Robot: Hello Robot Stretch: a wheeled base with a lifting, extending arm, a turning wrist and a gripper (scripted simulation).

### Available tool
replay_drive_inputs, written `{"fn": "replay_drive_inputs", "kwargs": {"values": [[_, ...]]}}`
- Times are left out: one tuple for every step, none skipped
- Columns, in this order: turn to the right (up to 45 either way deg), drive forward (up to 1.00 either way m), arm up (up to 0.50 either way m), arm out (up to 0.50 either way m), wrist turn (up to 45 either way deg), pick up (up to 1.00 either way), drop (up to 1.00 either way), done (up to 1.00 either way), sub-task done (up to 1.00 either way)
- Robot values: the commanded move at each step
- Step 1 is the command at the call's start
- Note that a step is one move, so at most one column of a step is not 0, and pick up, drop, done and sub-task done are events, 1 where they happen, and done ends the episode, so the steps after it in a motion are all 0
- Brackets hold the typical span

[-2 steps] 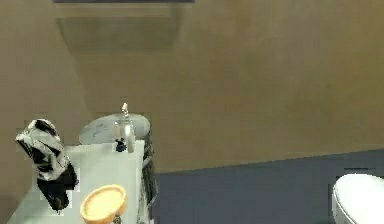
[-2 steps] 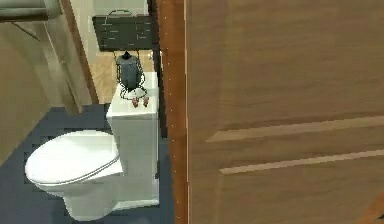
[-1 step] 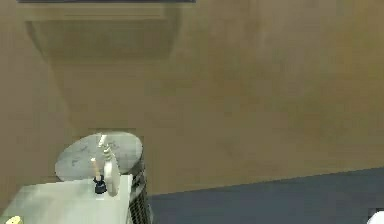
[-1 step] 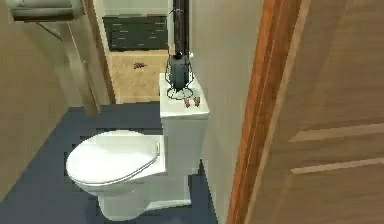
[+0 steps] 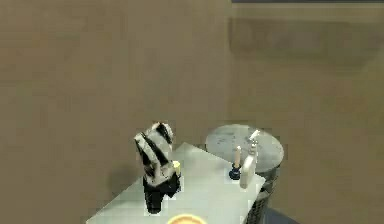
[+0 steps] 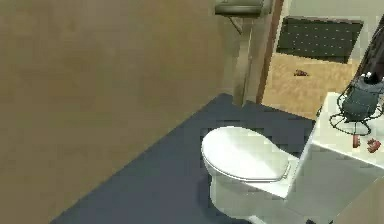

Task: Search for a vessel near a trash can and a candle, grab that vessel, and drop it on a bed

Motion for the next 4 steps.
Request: {"fn": "replay_drive_inputs", "kwargs": {"values": [[-45.0, 0.0, 0.0, 0.0, 0.0, 0.0, 0.0, 0.0, 0.0], [-36.0, 0.0, 0.0, 0.0, 0.0, 0.0, 0.0, 0.0, 0.0], [-9.0, 0.0, 0.0, 0.0, 0.0, 0.0, 0.0, 0.0, 0.0], [0.0, 0.0, 0.5, 0.0, 0.0, 0.0, 0.0, 0.0, 0.0]]}}
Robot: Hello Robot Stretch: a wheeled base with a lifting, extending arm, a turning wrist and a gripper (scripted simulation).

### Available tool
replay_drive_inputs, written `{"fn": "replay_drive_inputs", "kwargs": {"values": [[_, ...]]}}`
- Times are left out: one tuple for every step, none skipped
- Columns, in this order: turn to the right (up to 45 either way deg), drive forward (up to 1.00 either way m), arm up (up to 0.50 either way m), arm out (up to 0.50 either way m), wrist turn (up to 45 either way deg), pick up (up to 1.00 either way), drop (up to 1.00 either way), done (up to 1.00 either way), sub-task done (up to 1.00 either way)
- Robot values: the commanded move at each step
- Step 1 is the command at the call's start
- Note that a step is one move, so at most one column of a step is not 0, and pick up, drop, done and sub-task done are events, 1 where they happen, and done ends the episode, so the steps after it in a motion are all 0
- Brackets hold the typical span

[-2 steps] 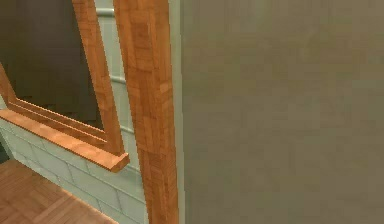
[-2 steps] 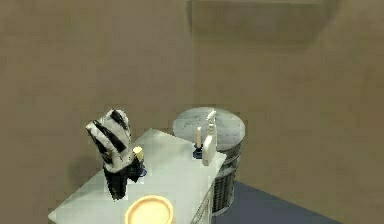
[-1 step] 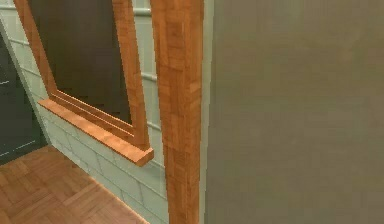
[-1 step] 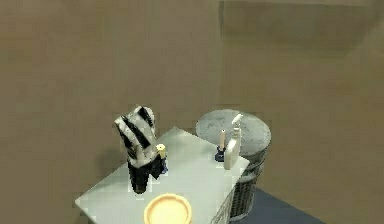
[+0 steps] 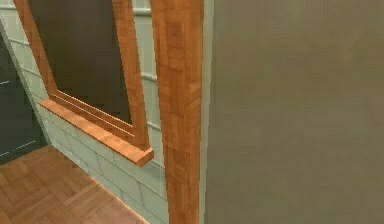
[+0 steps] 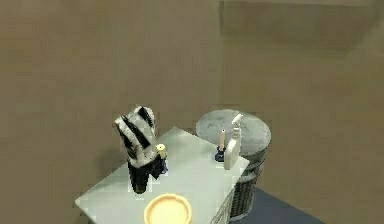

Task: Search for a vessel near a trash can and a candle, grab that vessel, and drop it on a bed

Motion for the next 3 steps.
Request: {"fn": "replay_drive_inputs", "kwargs": {"values": [[0.0, 0.0, 0.38, 0.0, 0.0, 0.0, 0.0, 0.0, 0.0], [0.0, 0.0, 0.0, 0.0, 45.0, 0.0, 0.0, 0.0, 0.0], [0.0, 0.0, 0.0, 0.0, 45.0, 0.0, 0.0, 0.0, 0.0]]}}
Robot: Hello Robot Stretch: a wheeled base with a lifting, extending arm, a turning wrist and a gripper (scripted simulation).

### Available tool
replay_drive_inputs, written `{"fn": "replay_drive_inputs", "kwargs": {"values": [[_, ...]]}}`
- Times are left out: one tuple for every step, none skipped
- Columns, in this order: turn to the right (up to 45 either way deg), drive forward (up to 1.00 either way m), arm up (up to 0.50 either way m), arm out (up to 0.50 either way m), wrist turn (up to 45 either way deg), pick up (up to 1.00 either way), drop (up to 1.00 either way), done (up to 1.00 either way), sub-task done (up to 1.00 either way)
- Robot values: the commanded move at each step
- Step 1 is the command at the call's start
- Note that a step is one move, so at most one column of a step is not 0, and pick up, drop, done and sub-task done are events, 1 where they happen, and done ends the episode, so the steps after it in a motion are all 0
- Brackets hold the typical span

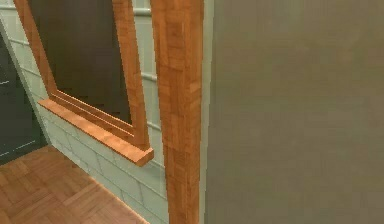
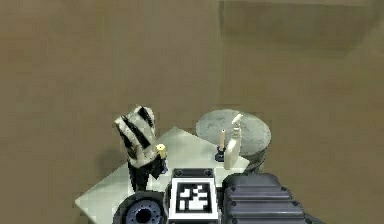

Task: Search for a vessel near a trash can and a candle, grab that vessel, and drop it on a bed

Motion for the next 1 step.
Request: {"fn": "replay_drive_inputs", "kwargs": {"values": [[0.0, 0.0, 0.0, 0.0, 45.0, 0.0, 0.0, 0.0, 0.0]]}}
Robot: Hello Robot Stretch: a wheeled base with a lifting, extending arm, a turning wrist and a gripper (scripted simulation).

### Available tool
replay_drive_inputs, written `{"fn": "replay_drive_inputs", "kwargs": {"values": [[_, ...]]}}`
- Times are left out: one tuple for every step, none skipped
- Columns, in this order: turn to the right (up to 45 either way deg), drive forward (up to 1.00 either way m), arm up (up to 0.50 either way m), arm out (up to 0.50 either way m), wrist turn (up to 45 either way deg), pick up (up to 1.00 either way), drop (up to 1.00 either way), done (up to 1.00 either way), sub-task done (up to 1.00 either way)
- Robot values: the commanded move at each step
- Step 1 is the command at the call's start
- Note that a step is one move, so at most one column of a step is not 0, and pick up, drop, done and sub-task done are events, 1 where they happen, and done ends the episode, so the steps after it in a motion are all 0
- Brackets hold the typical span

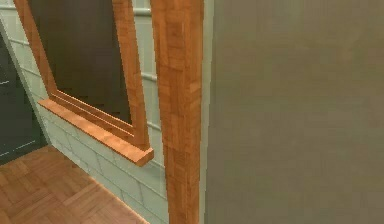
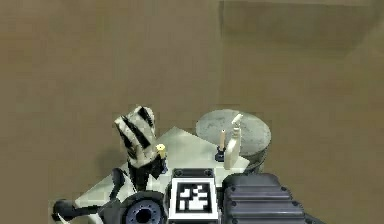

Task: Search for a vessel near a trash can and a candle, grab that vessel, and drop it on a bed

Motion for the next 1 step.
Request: {"fn": "replay_drive_inputs", "kwargs": {"values": [[0.0, 0.0, 0.0, 0.0, 36.0, 0.0, 0.0, 0.0, 0.0]]}}
